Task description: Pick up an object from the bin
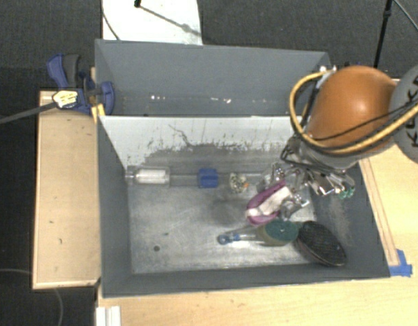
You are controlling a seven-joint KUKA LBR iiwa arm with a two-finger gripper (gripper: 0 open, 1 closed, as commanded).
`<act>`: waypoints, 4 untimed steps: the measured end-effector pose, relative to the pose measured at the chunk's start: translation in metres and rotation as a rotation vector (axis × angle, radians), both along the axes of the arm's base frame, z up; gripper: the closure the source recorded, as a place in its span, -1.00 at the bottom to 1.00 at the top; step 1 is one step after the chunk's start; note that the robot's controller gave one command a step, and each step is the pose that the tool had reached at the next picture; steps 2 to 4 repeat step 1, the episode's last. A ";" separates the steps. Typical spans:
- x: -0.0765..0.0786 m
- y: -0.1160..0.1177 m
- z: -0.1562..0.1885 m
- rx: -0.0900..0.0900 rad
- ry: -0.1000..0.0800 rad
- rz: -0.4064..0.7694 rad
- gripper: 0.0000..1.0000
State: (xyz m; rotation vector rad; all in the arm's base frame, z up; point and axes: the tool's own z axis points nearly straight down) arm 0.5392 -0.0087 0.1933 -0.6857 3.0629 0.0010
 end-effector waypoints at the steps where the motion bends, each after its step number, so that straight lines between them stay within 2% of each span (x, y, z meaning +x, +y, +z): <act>1: 0.015 -0.015 0.092 0.001 -0.005 -0.424 1.00; 4: 0.015 -0.015 0.092 0.001 -0.005 -0.424 1.00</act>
Offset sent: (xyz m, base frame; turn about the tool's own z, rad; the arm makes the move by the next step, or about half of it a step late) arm 0.0130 -0.0142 0.0898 0.4232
